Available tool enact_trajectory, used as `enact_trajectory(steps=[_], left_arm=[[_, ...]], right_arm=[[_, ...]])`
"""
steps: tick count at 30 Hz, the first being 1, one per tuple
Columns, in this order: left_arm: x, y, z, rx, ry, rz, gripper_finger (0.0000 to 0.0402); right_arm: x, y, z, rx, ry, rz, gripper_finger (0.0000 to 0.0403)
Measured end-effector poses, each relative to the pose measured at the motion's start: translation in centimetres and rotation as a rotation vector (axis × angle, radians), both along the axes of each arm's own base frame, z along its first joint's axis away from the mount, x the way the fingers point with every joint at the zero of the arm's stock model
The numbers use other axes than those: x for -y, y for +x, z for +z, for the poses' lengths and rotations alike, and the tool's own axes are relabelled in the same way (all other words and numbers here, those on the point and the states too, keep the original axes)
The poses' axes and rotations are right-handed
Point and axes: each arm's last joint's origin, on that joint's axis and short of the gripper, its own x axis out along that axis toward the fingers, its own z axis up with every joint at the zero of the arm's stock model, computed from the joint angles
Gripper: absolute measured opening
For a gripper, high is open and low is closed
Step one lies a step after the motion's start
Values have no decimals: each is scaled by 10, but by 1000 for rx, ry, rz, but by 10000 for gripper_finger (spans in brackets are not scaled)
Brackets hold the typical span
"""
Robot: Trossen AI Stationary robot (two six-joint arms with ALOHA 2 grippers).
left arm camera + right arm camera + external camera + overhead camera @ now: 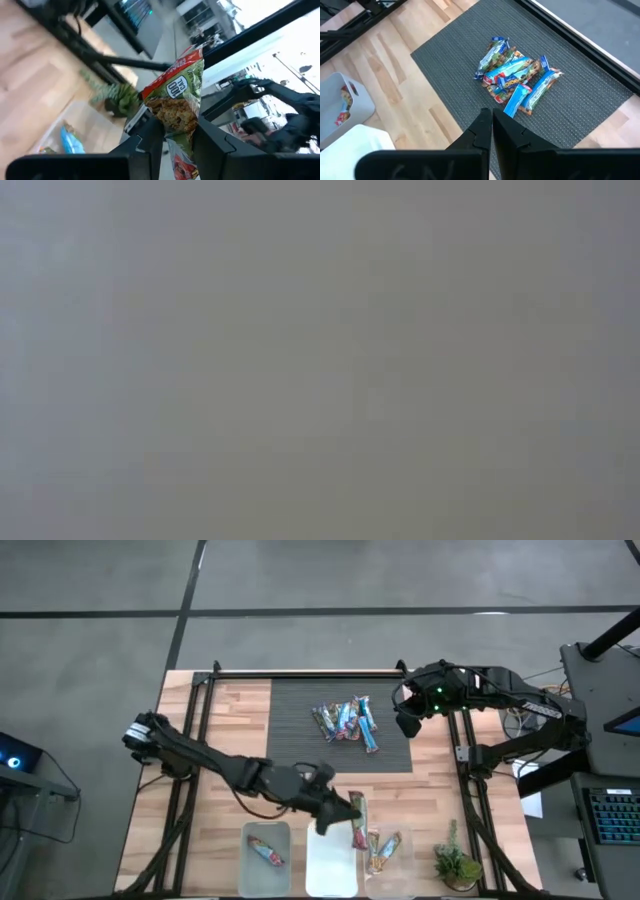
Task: Pick and place Granola Bars by type
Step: Put the red granola bar into the gray bin
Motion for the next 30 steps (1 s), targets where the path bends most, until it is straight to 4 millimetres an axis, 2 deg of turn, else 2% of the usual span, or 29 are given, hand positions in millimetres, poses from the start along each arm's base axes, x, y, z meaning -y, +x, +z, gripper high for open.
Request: enact_trajectory(steps=[5, 11, 16, 20, 23, 30], left_arm=[[12, 27, -21, -58, -29, -51, 76], [28, 61, -27, -60, -67, -148, 76], [37, 76, -24, -38, -79, -229, 76], [37, 75, -24, -51, -76, -240, 76], [33, 67, -24, -120, -16, -200, 76], [22, 30, 4, -236, 165, -123, 76]], right_arm=[[0, 0, 0, 1, 0, -1, 9], [0, 0, 0, 1, 1, -3, 9], [0, 0, 0, 1, 2, -4, 9], [0, 0, 0, 1, 2, -3, 9], [0, 0, 0, 1, 2, -3, 9], [0, 0, 0, 1, 2, -2, 9]])
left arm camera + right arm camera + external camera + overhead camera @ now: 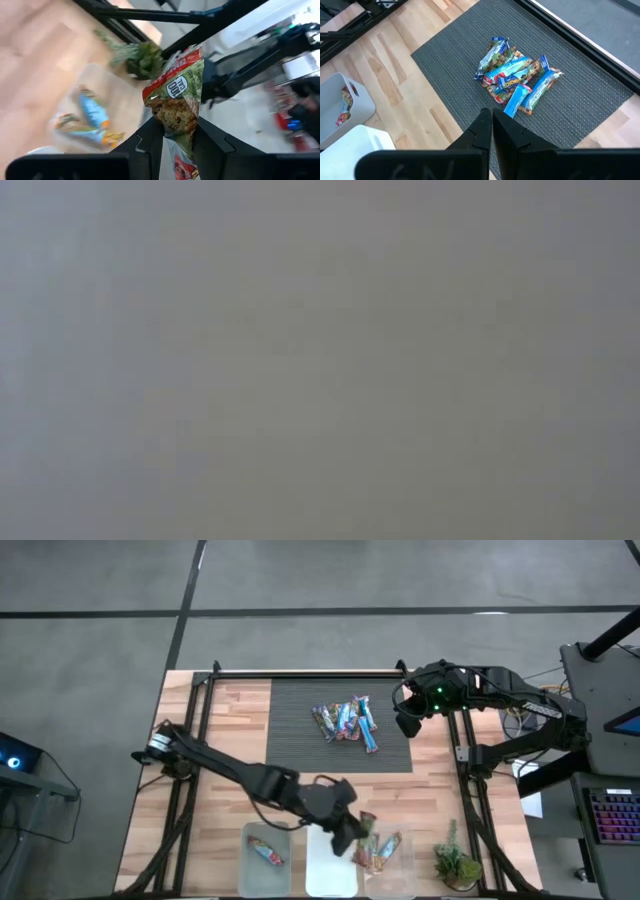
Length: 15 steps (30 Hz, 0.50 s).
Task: Pick and place Granola Bars by type
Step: Put the red granola bar into the gray bin
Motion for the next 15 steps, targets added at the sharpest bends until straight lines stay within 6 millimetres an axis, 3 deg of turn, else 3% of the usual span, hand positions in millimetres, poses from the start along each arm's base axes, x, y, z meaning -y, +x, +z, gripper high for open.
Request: enact_trajectory(steps=[7, 15], left_arm=[[-13, -53, 31, -109, 162, 68, 76], [-19, -102, 50, -237, 146, 103, 76]], right_arm=[[0, 0, 0, 0, 0, 0, 9], [0, 0, 0, -1, -2, 3, 9]])
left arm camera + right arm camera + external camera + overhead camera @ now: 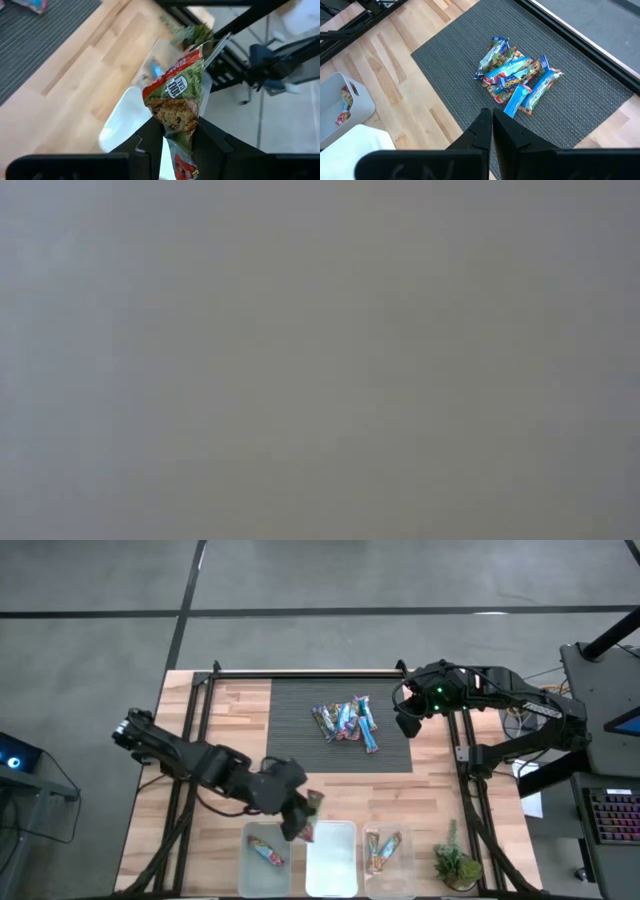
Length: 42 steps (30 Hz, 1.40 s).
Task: Pick and place Granola Bars by type
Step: Put the red granola bar into the gray bin
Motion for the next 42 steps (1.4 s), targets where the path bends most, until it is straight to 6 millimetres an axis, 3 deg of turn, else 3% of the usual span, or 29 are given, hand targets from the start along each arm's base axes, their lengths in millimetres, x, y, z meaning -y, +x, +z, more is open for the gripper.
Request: enact_trajectory(steps=[9, 15, 24, 34, 42], left_arm=[[-1, -29, -4, -205, -53, -18, 76], [11, -37, -17, -311, -120, 7, 76], [29, -46, -51, -450, -175, 38, 76], [48, -41, -95, -462, -376, 154, 76], [62, -50, -116, -522, -516, 283, 76]], right_arm=[[0, 0, 0, 0, 0, 0, 9], [0, 0, 0, 0, 0, 0, 9], [0, 0, 0, 0, -1, 0, 9], [0, 0, 0, 0, -1, 0, 9], [0, 0, 0, 0, -1, 0, 9]])
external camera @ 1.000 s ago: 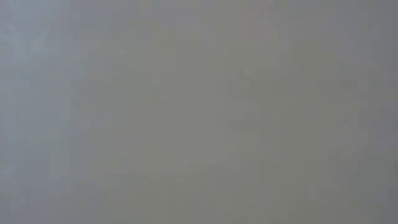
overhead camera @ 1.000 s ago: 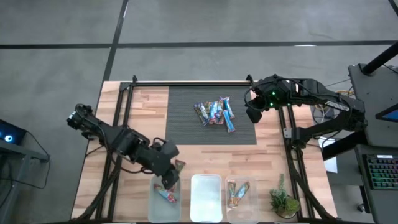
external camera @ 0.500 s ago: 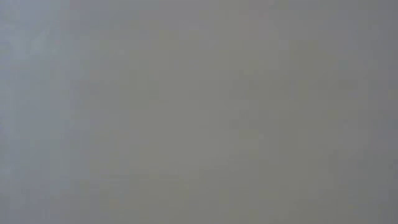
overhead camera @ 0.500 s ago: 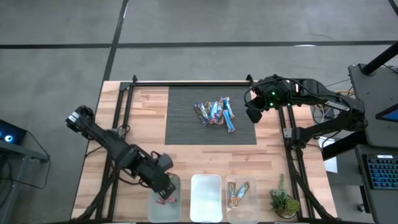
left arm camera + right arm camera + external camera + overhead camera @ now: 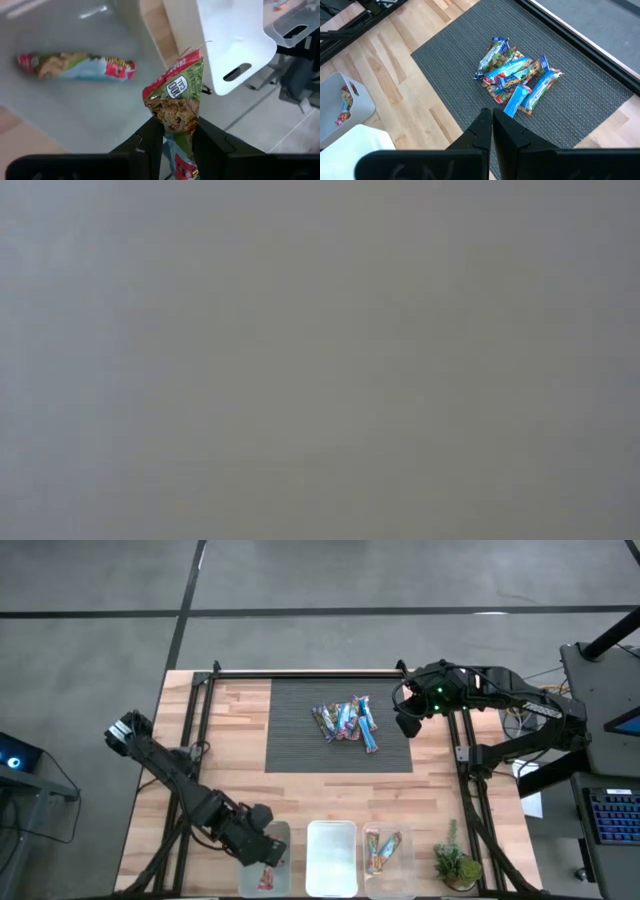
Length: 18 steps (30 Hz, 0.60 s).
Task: Pick and place Granola Bars by type
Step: Put the red granola bar into the gray bin
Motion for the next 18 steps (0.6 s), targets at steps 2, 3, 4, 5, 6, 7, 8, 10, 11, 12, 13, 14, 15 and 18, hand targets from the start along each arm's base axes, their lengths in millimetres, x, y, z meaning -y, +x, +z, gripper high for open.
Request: enact_trajectory(steps=[2, 3, 4, 5, 6, 7, 8, 10, 11, 12, 13, 14, 15, 18], left_arm=[[2, -2, -2, -26, -16, 34, 76], [2, -4, -3, -43, -17, 47, 76], [3, -6, -4, -57, -20, 60, 76], [4, -7, -4, -64, -27, 73, 76], [4, -7, -4, -69, -34, 83, 76], [5, -8, -5, -75, -40, 92, 76], [6, -9, -6, -83, -43, 101, 76], [7, -10, -7, -96, -48, 116, 76], [7, -11, -8, -103, -51, 124, 76], [6, -12, -9, -112, -48, 132, 76], [6, -12, -11, -125, -43, 139, 76], [6, -13, -12, -136, -37, 147, 76], [5, -13, -14, -145, -33, 153, 76], [3, -16, -20, -177, -24, 176, 76]], right_arm=[[0, 0, 0, -1, -3, 1, 9], [0, 0, 0, -1, -3, 0, 9], [0, 0, 0, -1, -3, 0, 9], [0, 0, 0, -1, -3, 0, 9], [0, 0, 0, -1, -4, 0, 9], [0, 0, 0, -1, -3, 0, 9], [0, 0, 0, -1, -4, 0, 9], [0, 0, 0, -1, -4, 0, 9], [0, 0, 0, -1, -4, 0, 9], [0, 0, 0, -1, -4, 0, 9], [0, 0, 0, -1, -4, 0, 9], [0, 0, 0, -1, -4, 0, 9], [0, 0, 0, -1, -4, 0, 9], [0, 0, 0, -1, -4, 0, 9]])
